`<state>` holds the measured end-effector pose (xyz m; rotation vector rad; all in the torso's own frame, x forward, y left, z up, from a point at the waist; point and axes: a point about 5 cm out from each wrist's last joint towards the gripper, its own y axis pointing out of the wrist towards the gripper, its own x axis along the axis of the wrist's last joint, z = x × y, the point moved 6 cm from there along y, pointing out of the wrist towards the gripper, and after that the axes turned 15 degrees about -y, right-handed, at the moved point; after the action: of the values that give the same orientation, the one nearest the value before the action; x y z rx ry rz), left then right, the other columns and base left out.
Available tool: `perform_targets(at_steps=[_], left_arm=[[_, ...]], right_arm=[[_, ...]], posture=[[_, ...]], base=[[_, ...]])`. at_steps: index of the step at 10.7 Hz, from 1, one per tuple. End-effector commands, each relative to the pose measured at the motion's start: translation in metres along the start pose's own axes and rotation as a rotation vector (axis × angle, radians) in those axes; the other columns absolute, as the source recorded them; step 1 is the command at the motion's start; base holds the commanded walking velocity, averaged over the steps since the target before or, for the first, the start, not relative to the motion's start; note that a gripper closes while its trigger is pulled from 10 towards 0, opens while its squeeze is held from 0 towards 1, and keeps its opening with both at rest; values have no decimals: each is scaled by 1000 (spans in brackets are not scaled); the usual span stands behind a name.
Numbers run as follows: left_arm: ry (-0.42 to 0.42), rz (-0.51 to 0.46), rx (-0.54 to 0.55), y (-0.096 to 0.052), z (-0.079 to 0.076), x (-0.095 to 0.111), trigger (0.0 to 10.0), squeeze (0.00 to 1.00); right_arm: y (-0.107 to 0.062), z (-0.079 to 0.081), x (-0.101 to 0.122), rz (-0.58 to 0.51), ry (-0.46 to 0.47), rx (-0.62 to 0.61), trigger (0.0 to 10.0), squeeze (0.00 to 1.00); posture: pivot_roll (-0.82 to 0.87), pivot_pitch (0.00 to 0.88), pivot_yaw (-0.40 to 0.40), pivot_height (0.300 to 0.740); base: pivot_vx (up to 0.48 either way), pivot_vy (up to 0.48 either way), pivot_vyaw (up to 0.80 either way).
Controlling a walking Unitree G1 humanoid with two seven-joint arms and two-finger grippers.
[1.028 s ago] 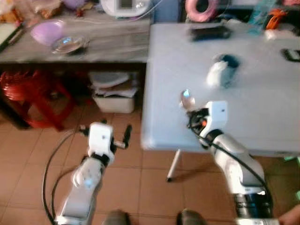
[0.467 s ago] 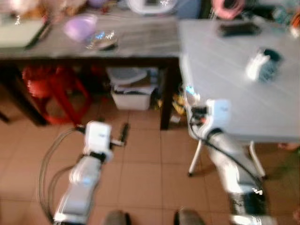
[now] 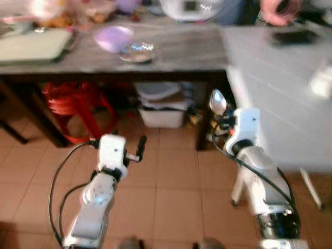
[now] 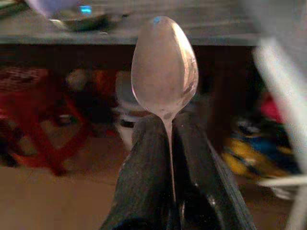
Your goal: Setting the table
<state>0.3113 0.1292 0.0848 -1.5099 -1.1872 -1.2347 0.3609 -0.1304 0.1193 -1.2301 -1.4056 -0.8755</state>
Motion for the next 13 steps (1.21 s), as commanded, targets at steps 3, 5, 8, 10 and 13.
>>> perform_targets(at_steps=[3, 5, 8, 10, 13], left_arm=[[-10, -10, -20, 1, -6, 2, 10000, 0], [-12, -7, -31, 0, -9, 1, 10000, 0], [-13, -8, -30, 1, -8, 2, 10000, 0], [-15, -10, -31, 2, -9, 2, 10000, 0], [-9, -3, -33, 1, -8, 2, 10000, 0]], right_arm=[[-2, -9, 4, -18, -23, -22, 0, 0], [0, -9, 4, -23, -26, -31, 0, 0], [3, -15, 7, -35, -33, -61, 0, 0], [4, -16, 7, -38, -33, -74, 0, 0], [4, -29, 6, -34, -37, -139, 0, 0]], posture=[[-57, 63, 49, 740], [-56, 59, 54, 740], [-54, 59, 59, 740], [-54, 59, 61, 740], [-53, 63, 64, 740]], base=[[480, 0, 0], [480, 0, 0], [480, 0, 0], [480, 0, 0], [480, 0, 0]])
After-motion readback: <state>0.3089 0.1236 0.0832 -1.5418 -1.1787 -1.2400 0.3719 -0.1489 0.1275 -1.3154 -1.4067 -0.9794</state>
